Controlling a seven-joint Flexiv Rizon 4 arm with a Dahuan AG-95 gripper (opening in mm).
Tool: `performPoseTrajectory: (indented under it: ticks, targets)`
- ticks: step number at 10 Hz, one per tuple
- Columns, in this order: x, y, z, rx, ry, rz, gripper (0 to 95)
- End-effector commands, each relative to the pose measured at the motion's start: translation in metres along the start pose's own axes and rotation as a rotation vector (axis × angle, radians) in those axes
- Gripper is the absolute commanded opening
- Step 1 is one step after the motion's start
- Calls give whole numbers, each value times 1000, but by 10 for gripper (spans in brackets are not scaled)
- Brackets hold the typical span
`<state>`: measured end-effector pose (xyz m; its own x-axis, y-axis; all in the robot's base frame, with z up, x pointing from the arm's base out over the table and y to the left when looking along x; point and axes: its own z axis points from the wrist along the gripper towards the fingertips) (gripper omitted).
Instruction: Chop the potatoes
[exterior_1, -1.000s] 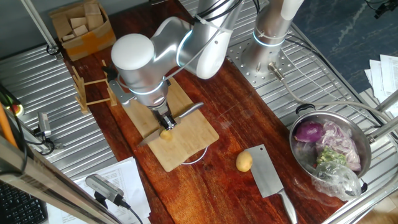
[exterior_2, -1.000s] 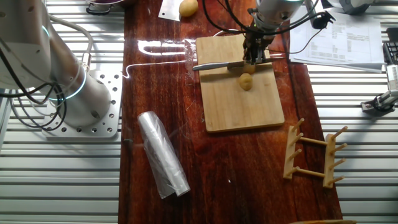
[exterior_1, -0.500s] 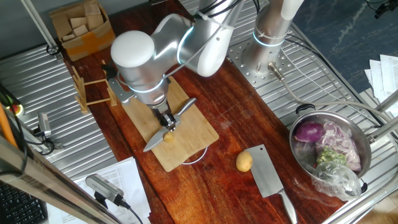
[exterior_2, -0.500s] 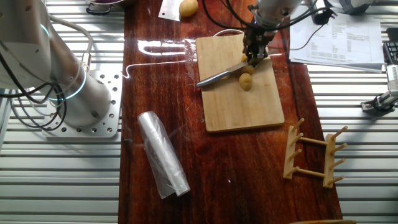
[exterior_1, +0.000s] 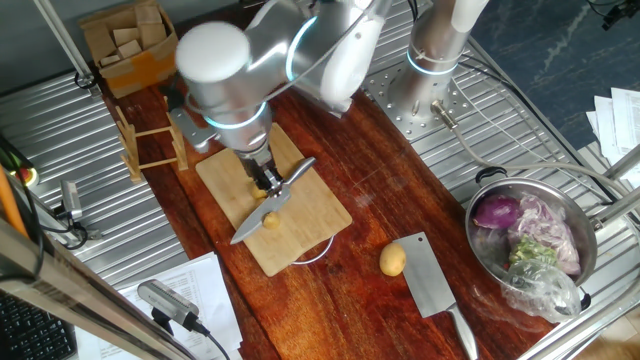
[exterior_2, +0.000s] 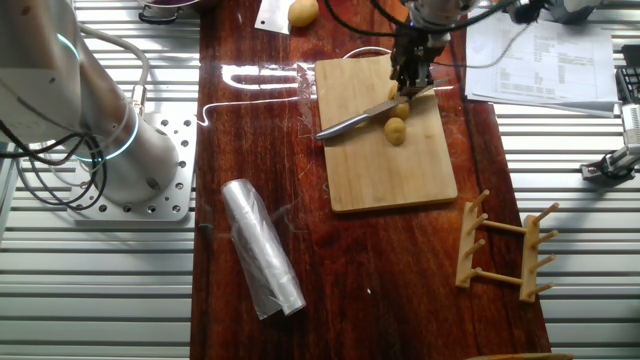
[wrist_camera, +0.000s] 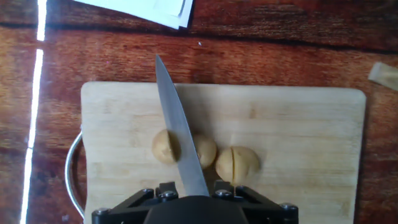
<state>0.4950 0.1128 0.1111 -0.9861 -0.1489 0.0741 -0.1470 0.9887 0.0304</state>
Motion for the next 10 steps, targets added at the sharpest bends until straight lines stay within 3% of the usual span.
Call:
performPoseTrajectory:
  ticks: [1, 3, 5, 8, 10]
  targets:
    - [-2, 0, 0, -1, -17, 46, 0]
    - [-2, 0, 0, 3, -34, 115, 0]
    - [-1, -2, 0, 13, -36, 117, 0]
    - [13, -44, -10, 5, -33, 37, 0]
    - [17, -52, -12, 8, -27, 29, 0]
